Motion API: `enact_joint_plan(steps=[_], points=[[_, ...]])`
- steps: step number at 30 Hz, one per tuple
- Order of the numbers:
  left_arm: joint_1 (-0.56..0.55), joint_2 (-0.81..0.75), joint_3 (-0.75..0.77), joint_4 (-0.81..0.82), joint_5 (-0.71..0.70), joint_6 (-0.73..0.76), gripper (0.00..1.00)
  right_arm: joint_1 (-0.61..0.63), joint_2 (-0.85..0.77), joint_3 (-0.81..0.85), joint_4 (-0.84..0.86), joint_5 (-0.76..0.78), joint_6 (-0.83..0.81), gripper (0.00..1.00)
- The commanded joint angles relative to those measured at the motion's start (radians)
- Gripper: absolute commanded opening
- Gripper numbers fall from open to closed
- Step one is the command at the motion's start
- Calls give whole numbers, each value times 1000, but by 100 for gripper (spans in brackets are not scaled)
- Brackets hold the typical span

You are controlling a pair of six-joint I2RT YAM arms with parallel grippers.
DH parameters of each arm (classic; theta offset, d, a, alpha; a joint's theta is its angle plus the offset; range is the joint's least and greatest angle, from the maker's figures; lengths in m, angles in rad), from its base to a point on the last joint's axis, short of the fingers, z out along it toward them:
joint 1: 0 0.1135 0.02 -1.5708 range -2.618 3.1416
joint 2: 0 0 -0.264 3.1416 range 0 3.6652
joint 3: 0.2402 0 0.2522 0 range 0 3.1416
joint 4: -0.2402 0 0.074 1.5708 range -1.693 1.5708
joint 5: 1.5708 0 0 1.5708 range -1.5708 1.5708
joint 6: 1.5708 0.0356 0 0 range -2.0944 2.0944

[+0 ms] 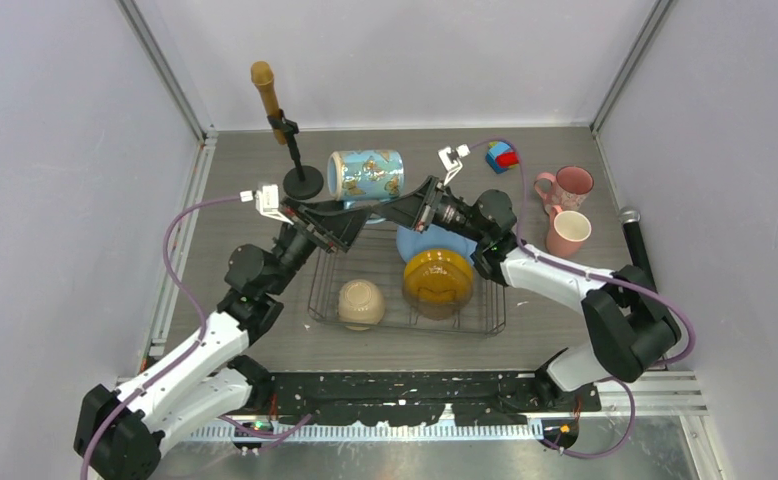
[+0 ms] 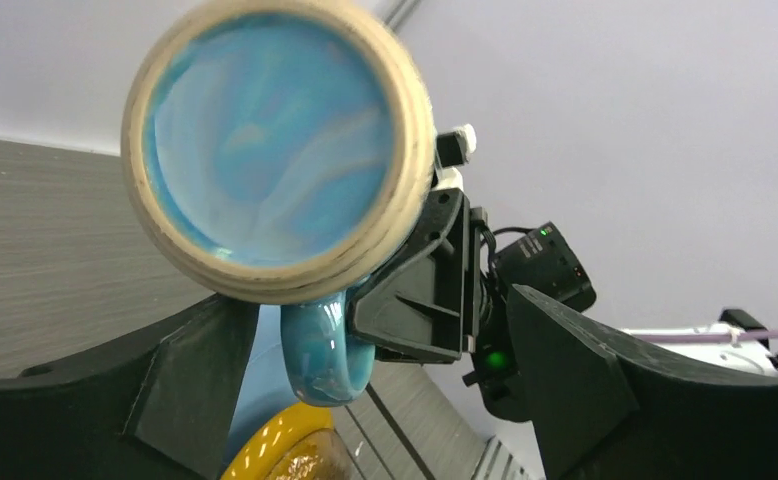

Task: Unload the mixed dishes from the dish rack
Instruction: Pick up the cup from the dish rack, then place the cup at the center of the board.

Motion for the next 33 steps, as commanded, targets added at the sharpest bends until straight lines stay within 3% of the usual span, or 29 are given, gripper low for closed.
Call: enact_joint_plan(steps=[1,10,15,19,26,33], points=[[-2,-64,30,-100,-92,68,100,6,-140,8,12,80,-117,1],[-2,-142,35,-367,-271,170,100,6,-416,61,-611,442,-500,1],[-2,-145,60,-541,-376,217,100,6,-540,139,-1035,746,-605,1],[-1,-140,47,-579,-430,228,100,6,-603,203,-1266,954,-660,1],[-2,-121,45,-572,-446,243,100,5,-676,297,-1507,1220,-697,1],[-2,-85,51,-558,-442,247,100,5,-682,328,-1628,1405,-693,1]])
